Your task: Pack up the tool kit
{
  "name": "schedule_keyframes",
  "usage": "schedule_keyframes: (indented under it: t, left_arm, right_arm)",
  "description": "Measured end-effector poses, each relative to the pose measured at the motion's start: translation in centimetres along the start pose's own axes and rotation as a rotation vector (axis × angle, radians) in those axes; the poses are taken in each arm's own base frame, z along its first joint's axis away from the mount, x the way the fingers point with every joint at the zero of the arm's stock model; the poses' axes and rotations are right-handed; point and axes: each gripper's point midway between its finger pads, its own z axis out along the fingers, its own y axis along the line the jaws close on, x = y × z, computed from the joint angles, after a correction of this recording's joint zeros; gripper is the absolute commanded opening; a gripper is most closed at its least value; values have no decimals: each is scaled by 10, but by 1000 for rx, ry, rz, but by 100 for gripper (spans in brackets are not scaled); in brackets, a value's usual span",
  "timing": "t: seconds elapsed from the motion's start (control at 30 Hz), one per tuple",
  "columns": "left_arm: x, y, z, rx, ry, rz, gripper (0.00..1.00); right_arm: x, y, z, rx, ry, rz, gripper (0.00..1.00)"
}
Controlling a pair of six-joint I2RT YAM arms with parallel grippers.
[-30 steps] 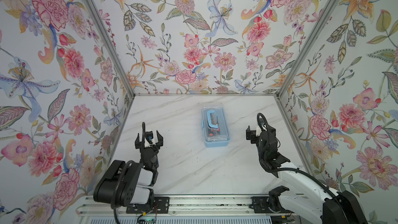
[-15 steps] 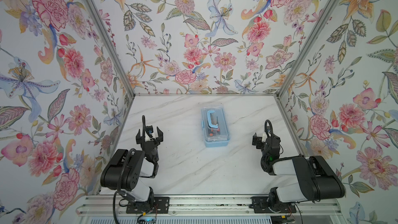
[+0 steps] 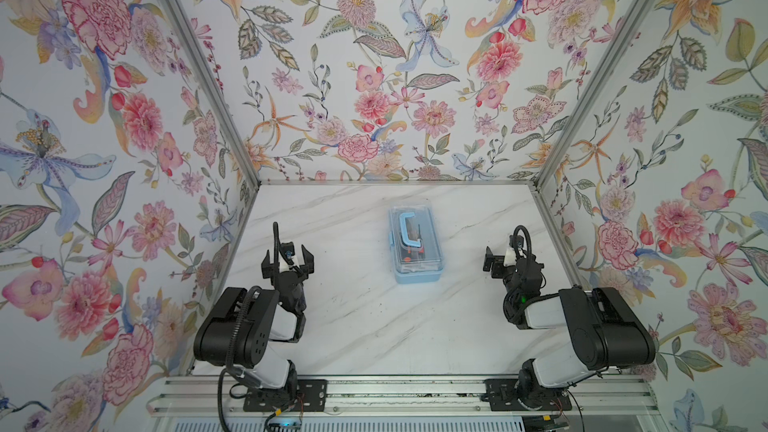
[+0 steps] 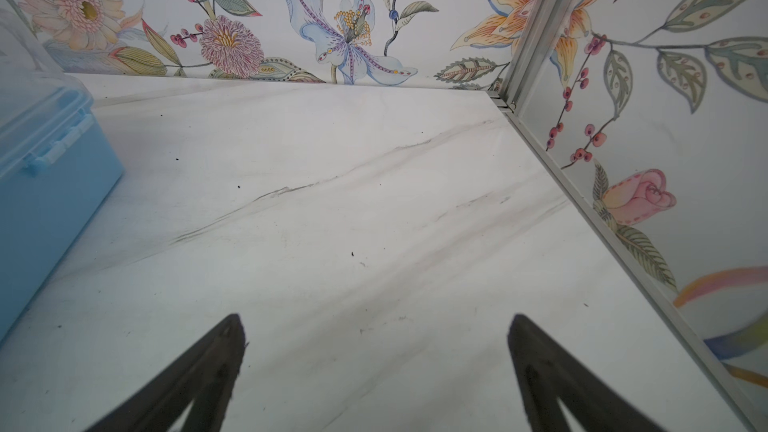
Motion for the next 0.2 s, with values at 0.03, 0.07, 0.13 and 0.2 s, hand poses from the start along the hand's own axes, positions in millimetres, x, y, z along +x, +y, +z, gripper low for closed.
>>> schedule_keyframes:
  t: [0.03, 0.07, 0.13, 0.2]
  left_arm:
    - [0, 0, 0, 1, 1, 0, 99]
    - [1, 0, 0, 1, 2, 1, 99]
    - [1, 0, 0, 0, 2, 1, 99]
    - [1, 0, 0, 0, 2, 1, 99]
  right_arm:
    - [0, 0, 0, -2, 0, 1, 99]
    - [1, 0, 0, -13, 3, 3, 99]
    - [1, -3, 2, -23, 8, 8, 99]
    - [2, -6, 2, -20, 9, 14, 99]
